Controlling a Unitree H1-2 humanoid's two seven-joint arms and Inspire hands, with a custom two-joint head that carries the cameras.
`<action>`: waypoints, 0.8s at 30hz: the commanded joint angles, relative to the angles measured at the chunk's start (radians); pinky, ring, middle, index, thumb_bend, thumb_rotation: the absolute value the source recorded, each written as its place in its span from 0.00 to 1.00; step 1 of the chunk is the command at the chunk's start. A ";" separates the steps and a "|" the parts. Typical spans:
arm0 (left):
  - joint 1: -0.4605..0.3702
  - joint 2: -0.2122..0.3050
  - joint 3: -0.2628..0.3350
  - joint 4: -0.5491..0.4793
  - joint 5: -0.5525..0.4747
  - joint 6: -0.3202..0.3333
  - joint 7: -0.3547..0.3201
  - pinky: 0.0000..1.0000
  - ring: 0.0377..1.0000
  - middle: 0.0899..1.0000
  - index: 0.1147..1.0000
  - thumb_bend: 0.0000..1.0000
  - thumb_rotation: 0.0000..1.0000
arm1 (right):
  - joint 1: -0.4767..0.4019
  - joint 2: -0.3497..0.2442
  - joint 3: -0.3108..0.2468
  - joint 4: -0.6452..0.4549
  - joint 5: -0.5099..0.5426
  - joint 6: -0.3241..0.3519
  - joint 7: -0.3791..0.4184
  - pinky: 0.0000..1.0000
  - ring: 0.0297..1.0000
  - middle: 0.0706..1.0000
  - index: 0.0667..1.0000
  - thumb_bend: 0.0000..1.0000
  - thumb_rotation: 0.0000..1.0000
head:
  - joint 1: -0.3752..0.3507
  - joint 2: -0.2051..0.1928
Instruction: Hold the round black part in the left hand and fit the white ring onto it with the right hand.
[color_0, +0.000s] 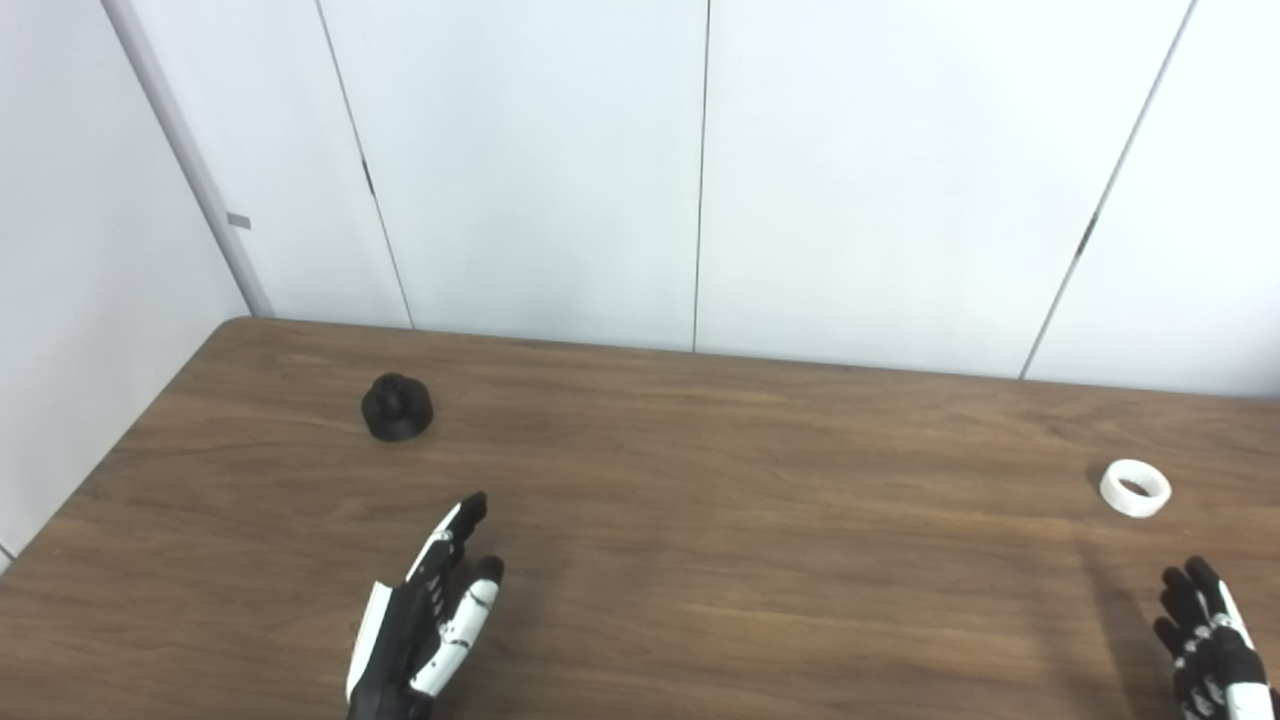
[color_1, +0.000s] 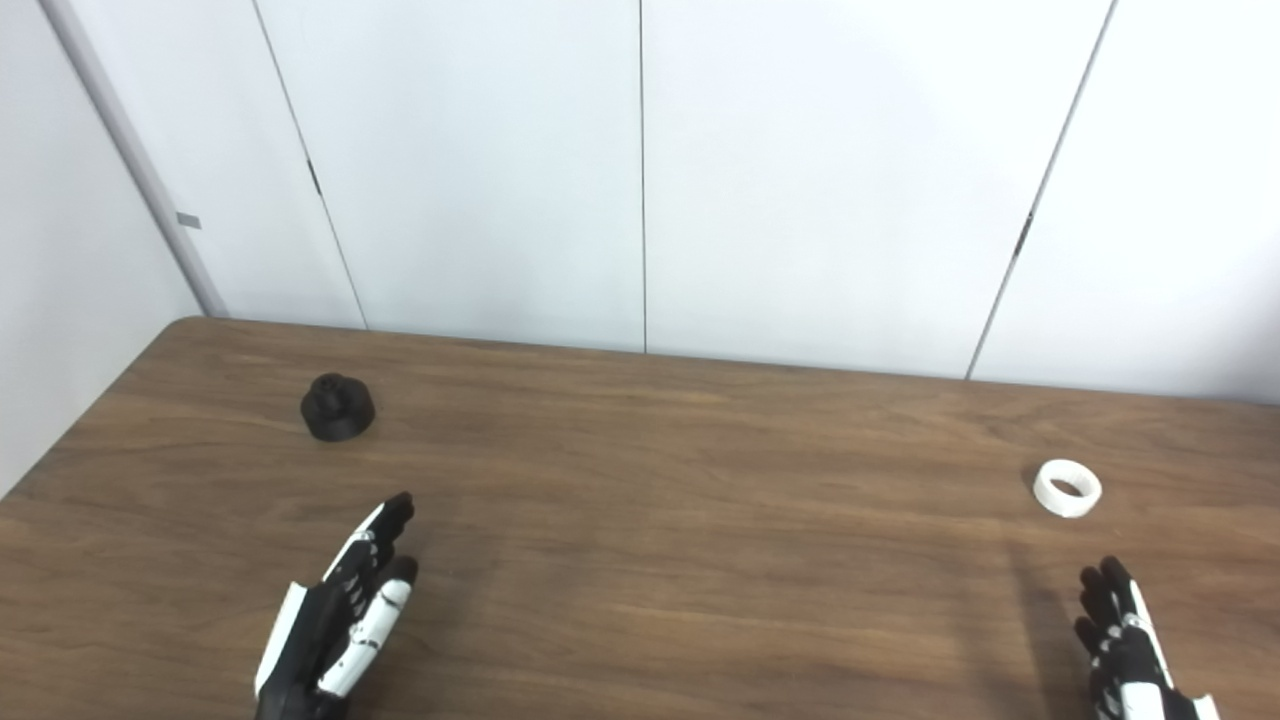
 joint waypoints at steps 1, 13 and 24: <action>0.083 -0.071 -0.020 0.015 0.010 -0.008 0.023 1.00 0.98 0.93 0.92 0.51 0.54 | 0.033 0.009 -0.001 0.102 0.009 -0.020 0.002 1.00 0.99 0.98 1.00 0.45 1.00 | 0.005 -0.002; 0.072 -0.087 -0.045 -0.005 0.020 0.007 0.079 1.00 0.97 0.92 0.91 0.57 0.39 | 0.016 -0.020 -0.023 0.153 0.052 -0.046 0.039 1.00 1.00 1.00 1.00 0.46 1.00 | 0.104 -0.021; 0.064 -0.082 -0.060 -0.005 0.075 0.009 0.116 0.96 0.95 0.91 0.91 0.59 0.41 | 0.012 -0.024 -0.024 0.168 0.050 -0.050 0.039 1.00 1.00 1.00 1.00 0.47 1.00 | 0.095 -0.022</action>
